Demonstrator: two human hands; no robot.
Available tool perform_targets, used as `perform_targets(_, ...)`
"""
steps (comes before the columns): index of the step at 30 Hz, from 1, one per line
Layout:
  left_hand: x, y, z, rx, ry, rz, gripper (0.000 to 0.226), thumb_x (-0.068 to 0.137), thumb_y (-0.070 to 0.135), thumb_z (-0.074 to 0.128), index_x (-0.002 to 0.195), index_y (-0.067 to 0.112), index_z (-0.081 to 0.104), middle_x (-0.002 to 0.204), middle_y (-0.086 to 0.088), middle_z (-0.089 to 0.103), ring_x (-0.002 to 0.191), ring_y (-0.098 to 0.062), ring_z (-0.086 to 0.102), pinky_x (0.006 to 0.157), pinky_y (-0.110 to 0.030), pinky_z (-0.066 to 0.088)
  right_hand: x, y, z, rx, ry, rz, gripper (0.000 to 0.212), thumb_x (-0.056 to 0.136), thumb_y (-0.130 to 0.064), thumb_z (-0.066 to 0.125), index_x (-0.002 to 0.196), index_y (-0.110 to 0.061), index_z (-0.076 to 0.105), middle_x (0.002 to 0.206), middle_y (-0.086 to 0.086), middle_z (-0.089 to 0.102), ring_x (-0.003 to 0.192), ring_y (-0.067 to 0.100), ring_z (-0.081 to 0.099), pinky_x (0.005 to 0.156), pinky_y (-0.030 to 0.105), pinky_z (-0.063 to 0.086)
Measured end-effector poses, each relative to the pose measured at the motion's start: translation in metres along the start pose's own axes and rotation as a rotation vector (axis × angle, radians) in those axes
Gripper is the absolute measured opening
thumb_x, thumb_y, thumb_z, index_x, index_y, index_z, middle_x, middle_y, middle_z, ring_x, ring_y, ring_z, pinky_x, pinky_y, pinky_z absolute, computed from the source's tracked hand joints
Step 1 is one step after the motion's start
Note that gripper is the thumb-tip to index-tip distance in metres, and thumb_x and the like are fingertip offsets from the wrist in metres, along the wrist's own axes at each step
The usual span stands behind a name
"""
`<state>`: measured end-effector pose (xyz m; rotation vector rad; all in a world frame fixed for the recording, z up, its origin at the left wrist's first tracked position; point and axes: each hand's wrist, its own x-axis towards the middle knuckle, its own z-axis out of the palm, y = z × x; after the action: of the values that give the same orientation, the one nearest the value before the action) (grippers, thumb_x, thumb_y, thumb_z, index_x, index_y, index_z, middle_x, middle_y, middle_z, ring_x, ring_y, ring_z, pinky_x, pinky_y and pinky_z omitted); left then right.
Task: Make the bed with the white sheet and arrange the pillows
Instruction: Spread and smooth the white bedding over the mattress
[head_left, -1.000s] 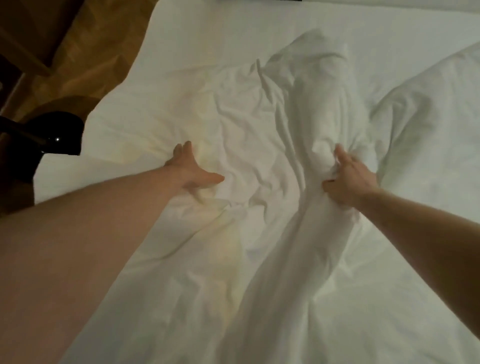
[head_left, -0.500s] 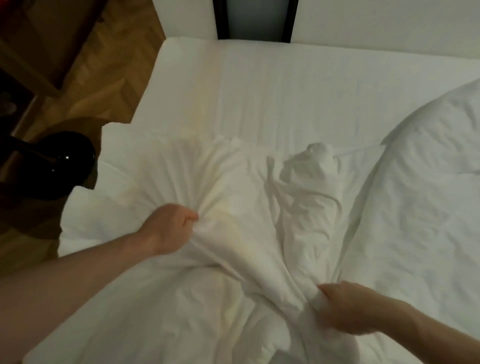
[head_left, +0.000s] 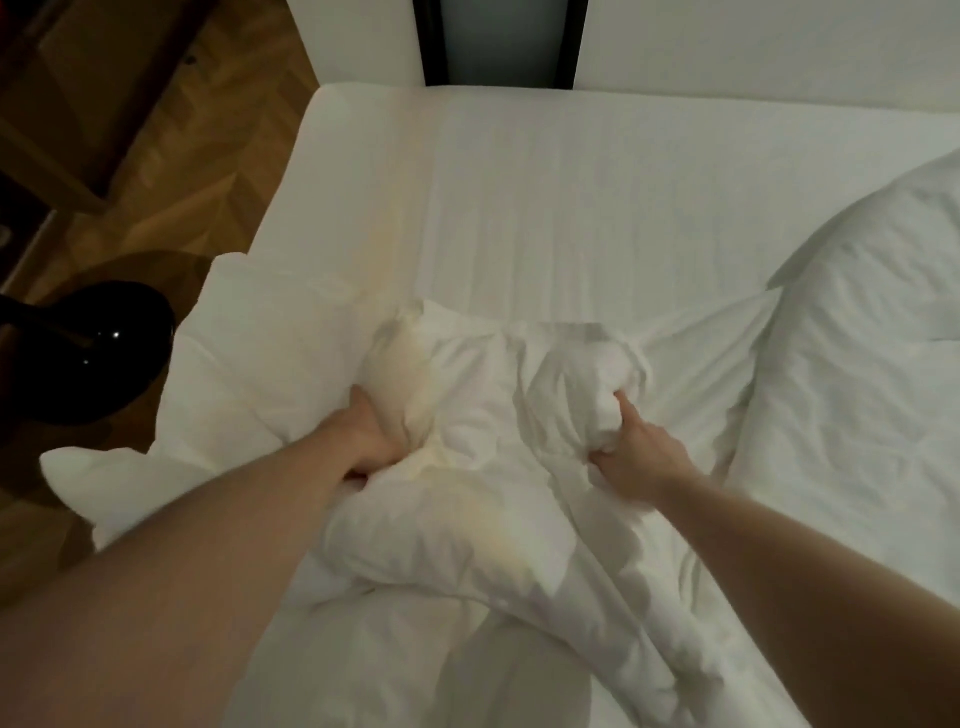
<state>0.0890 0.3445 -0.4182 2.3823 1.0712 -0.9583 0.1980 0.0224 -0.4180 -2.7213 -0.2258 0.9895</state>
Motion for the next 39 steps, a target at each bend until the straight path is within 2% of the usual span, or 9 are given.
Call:
perform_targets(3, 0.003, -0.007, 0.025, 0.146, 0.005, 0.052, 0.068, 0.085, 0.056, 0.061, 0.14, 0.019, 0.044, 0.137, -0.012, 0.059, 0.121, -0.032, 0.06, 0.098, -0.04, 0.05, -0.01, 0.02, 0.005, -0.069, 0.002, 0.043, 0.058, 0.092, -0.035, 0.062, 0.146, -0.026, 0.044, 0.135, 0.012, 0.064, 0.123, 0.037, 0.06, 0.096, 0.039, 0.047)
perform_targets(10, -0.016, -0.021, 0.007, 0.097, 0.063, 0.115, 0.034, 0.097, 0.03, 0.041, 0.126, 0.018, 0.056, 0.133, -0.013, 0.053, 0.118, -0.035, 0.058, 0.098, -0.039, 0.047, -0.043, 0.051, -0.013, 0.026, 0.101, 0.137, 0.037, 0.094, -0.043, 0.057, 0.126, -0.024, 0.064, 0.121, 0.011, 0.072, 0.114, 0.039, 0.065, 0.087, 0.04, 0.05)
perform_targets(16, -0.054, 0.02, -0.101, -0.419, 0.481, 0.15, 0.031, 0.104, 0.011, 0.033, 0.115, -0.005, 0.056, 0.127, -0.027, 0.052, 0.116, -0.042, 0.052, 0.101, -0.045, 0.04, -0.078, -0.006, -0.08, 0.408, 0.463, 0.071, 0.023, 0.092, -0.022, 0.059, 0.114, -0.015, 0.062, 0.102, 0.007, 0.056, 0.102, 0.038, 0.059, 0.083, 0.041, 0.046)
perform_targets(21, -0.105, 0.083, -0.276, -0.725, 0.761, 0.181, 0.039, 0.107, 0.017, 0.031, 0.136, -0.002, 0.049, 0.141, -0.021, 0.049, 0.13, -0.038, 0.047, 0.108, -0.04, 0.035, -0.057, -0.107, -0.276, 0.585, 0.843, -0.167, 0.034, 0.083, -0.009, 0.053, 0.117, -0.012, 0.059, 0.112, 0.014, 0.054, 0.096, 0.027, 0.052, 0.085, 0.029, 0.038)
perform_targets(24, -0.116, 0.095, -0.377, -0.768, 0.851, 0.174, 0.059, 0.097, 0.047, 0.036, 0.145, 0.012, 0.044, 0.146, -0.014, 0.046, 0.132, -0.036, 0.047, 0.112, -0.039, 0.036, -0.045, -0.174, -0.386, 0.586, 0.955, -0.311, 0.043, 0.086, -0.012, 0.053, 0.128, -0.01, 0.056, 0.125, 0.017, 0.057, 0.113, 0.033, 0.055, 0.09, 0.027, 0.037)
perform_targets(26, -0.12, 0.097, -0.422, -0.74, 0.773, 0.238, 0.081, 0.073, 0.066, 0.041, 0.142, 0.025, 0.043, 0.142, -0.007, 0.052, 0.125, -0.035, 0.053, 0.109, -0.048, 0.042, -0.04, -0.203, -0.425, 0.413, 0.895, -0.346, 0.059, 0.092, -0.021, 0.059, 0.148, -0.014, 0.042, 0.151, 0.014, 0.046, 0.134, 0.032, 0.048, 0.103, 0.029, 0.037)
perform_targets(29, -0.121, 0.108, -0.431, -0.448, 0.604, 0.409, 0.078, 0.084, 0.063, 0.065, 0.148, 0.028, 0.036, 0.147, 0.005, 0.043, 0.133, -0.025, 0.045, 0.115, -0.04, 0.034, -0.035, -0.215, -0.431, 0.301, 0.724, -0.219, 0.1, 0.09, -0.02, 0.069, 0.164, -0.024, 0.003, 0.172, 0.006, 0.001, 0.148, 0.032, 0.036, 0.113, 0.036, 0.039)
perform_targets(32, -0.121, 0.111, -0.385, -0.206, 0.4, 0.408, 0.077, 0.097, 0.042, 0.062, 0.16, 0.021, 0.022, 0.164, -0.006, 0.024, 0.149, -0.03, 0.026, 0.12, -0.034, 0.023, -0.035, -0.2, -0.381, 0.209, 0.62, -0.191, 0.101, 0.084, -0.022, 0.072, 0.164, -0.02, 0.01, 0.17, 0.014, 0.006, 0.151, 0.037, 0.03, 0.119, 0.039, 0.032)
perform_targets(39, -0.113, 0.009, -0.192, -0.126, 0.009, 0.313, 0.065, 0.096, 0.032, 0.065, 0.153, 0.021, 0.038, 0.165, 0.0, 0.023, 0.149, -0.019, 0.03, 0.118, -0.027, 0.025, -0.079, -0.116, -0.2, 0.052, 0.147, -0.113, 0.087, 0.093, -0.03, 0.068, 0.164, -0.022, 0.017, 0.17, 0.011, 0.01, 0.154, 0.036, 0.024, 0.123, 0.042, 0.028)
